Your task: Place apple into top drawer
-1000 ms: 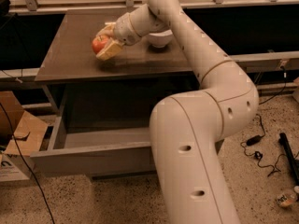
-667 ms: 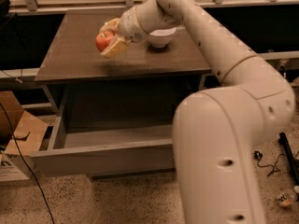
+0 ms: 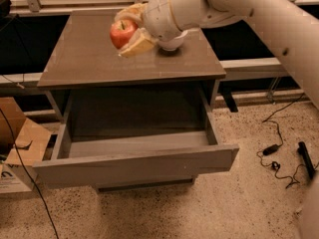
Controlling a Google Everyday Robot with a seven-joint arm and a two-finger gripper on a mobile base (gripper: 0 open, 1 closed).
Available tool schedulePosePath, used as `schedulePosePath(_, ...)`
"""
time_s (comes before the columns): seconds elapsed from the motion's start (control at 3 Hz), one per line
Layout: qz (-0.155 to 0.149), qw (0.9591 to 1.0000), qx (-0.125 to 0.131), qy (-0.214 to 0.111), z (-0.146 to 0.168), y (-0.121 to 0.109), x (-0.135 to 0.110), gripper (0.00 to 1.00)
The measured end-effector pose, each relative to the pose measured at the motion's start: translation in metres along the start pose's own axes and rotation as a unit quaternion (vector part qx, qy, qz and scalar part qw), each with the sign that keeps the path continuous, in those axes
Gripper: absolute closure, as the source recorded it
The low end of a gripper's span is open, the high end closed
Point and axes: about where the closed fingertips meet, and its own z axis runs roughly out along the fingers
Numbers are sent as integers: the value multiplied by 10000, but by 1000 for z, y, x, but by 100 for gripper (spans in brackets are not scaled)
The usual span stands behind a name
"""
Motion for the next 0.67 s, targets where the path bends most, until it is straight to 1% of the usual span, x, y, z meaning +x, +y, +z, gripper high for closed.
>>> schedulePosePath(0.33,322,9971,-656,214,18,75,21,100)
schedulePosePath(0.67,899,9854,-1390,388,45,157,66,100)
